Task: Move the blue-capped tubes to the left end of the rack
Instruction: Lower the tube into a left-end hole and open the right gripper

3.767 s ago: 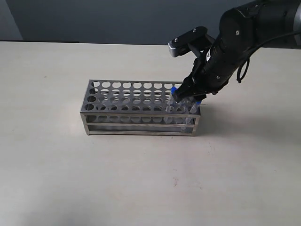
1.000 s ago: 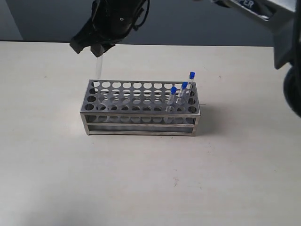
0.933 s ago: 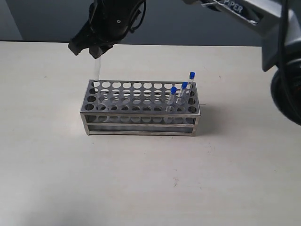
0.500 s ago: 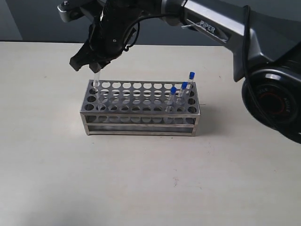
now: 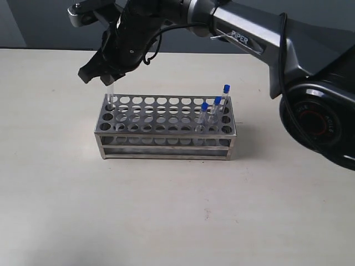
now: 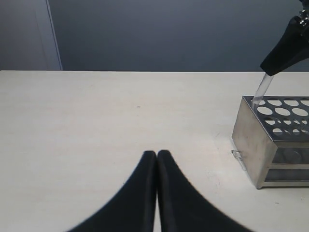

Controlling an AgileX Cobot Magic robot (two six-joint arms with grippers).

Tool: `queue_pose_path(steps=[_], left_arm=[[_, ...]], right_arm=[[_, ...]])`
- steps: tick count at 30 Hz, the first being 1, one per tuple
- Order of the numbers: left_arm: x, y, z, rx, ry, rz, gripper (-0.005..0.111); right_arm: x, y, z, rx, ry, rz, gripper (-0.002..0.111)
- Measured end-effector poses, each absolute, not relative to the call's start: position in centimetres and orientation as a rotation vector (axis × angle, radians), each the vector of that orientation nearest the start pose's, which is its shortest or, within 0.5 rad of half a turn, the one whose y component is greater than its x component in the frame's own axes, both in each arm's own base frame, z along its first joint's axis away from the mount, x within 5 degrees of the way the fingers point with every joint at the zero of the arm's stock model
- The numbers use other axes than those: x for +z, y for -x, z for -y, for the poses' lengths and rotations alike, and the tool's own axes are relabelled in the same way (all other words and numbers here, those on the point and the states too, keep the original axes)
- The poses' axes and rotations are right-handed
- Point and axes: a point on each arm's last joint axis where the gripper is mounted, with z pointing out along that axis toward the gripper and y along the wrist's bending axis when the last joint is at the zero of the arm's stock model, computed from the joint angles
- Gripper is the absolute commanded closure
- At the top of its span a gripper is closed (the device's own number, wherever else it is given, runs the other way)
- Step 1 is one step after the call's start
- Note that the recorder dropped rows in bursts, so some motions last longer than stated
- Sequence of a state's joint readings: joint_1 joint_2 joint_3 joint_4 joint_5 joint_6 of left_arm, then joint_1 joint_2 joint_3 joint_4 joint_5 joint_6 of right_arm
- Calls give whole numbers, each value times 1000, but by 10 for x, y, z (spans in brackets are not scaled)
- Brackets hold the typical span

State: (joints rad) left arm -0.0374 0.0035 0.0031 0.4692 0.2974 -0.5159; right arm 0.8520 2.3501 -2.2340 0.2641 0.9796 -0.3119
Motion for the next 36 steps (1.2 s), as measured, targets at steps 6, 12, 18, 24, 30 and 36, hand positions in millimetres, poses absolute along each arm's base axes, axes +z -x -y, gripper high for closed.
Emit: queue_pose_path(steps=[6,12,18,24,30,36], left_arm=[[188,-55,-10,42,121,-1751,106],[188,-55,-10,42,121,-1751,106],[188,-55,-10,42,121,-1751,106],[188,-55,-10,42,121,-1751,106],[188,-55,-10,42,121,-1751,106],[188,-55,-10,42,121,-1751,106]], right_arm=[[237,-332,-410,550,1340,-2236,109],[221,-334,-413,568,1341,-2265,109],[200,-336,-415,556,1364,-2307,109],[199,-336,-415,556,1362,-2311,83],[199,-332,-416,595,1371,-2343,65],[213,-326,-412,596,1392,-2358,65]])
